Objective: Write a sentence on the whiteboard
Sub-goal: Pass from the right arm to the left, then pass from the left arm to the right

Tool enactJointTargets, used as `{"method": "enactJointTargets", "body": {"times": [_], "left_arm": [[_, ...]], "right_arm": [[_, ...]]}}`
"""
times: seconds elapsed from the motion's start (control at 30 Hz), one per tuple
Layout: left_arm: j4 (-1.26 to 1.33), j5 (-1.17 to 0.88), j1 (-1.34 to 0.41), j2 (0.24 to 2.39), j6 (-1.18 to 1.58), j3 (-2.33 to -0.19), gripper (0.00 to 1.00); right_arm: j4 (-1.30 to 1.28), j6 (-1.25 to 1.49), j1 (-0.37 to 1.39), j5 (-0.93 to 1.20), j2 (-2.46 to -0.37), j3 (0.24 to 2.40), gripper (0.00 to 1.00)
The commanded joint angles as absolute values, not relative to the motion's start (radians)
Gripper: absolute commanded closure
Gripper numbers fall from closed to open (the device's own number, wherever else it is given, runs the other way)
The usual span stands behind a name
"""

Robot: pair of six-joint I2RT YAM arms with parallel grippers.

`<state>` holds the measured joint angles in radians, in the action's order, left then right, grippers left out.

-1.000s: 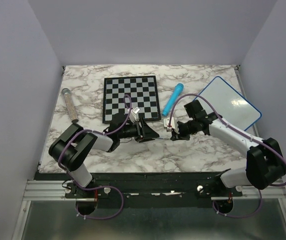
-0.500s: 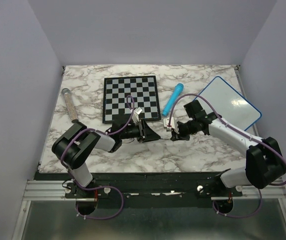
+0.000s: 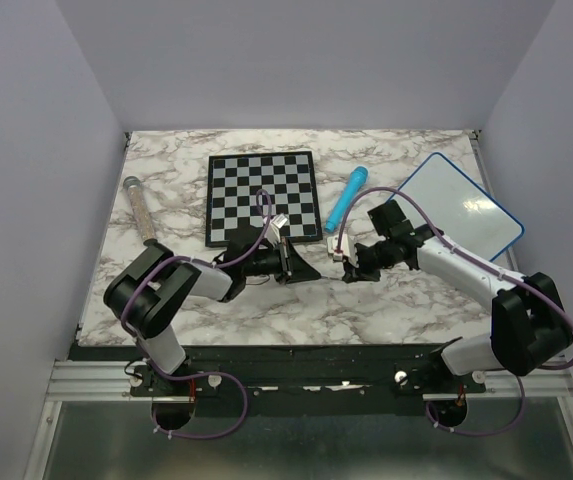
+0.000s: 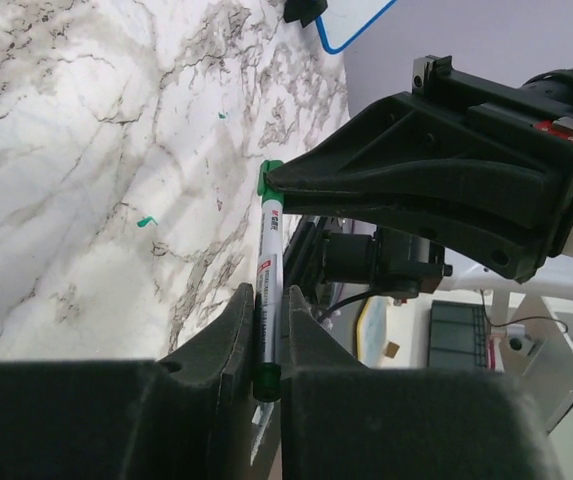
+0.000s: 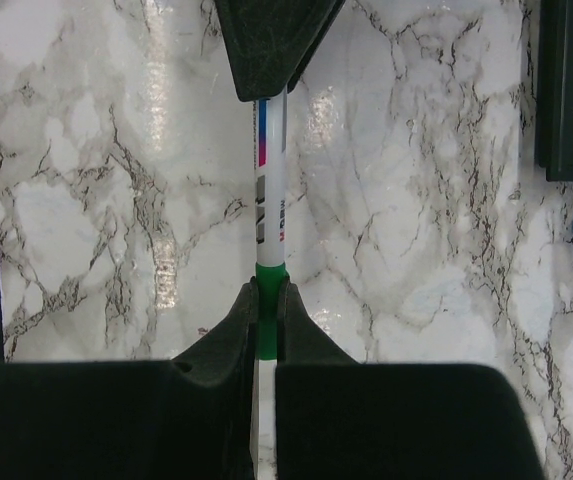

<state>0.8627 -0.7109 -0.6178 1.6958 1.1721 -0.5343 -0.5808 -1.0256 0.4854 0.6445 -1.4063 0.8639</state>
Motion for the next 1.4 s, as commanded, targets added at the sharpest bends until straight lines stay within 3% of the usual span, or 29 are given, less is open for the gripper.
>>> {"method": "enactJointTargets", "body": {"times": [0.0, 0.07, 0.17, 0.2, 0.27, 0.3, 0.4, 0.73, 1.37], "left_arm": [[0.752, -0.667, -0.626, 1.635, 1.037, -0.568, 1.0], [0.717, -0.638, -0.626, 1.577, 0.994, -0.563, 1.0], [0.641, -0.577, -0.626, 1.475, 0.875, -0.548, 1.0], [0.591, -0.56, -0.626, 1.447, 0.842, -0.545, 1.0], [0.558, -0.506, -0.626, 1.392, 0.746, -0.522, 1.0], [0.555, -0.49, -0.626, 1.331, 0.72, -0.505, 1.0], [0.497, -0.44, -0.626, 1.214, 0.623, -0.451, 1.0], [0.436, -0.388, -0.673, 1.04, 0.488, -0.367, 1.0], [0.429, -0.238, -0.827, 0.965, 0.353, -0.347, 1.0]], "right_arm": [[-0.597, -1.006, 0.497, 0.67, -1.42, 0.887, 0.98], [-0.632, -1.0, 0.495, 0.672, -1.428, 0.919, 0.93], [-0.693, -0.994, 0.495, 0.698, -1.439, 0.959, 0.68], [-0.701, -0.991, 0.494, 0.704, -1.439, 0.962, 0.48], [-0.725, -1.0, 0.492, 0.733, -1.428, 0.966, 0.38], [-0.733, -1.006, 0.489, 0.741, -1.422, 0.974, 0.27], [-0.75, -1.006, 0.471, 0.782, -1.394, 0.982, 0.2], [-0.851, -1.152, 0.41, 1.022, -1.335, 0.962, 0.19], [-0.766, -1.049, 0.414, 1.034, -1.342, 0.95, 0.19]]}}
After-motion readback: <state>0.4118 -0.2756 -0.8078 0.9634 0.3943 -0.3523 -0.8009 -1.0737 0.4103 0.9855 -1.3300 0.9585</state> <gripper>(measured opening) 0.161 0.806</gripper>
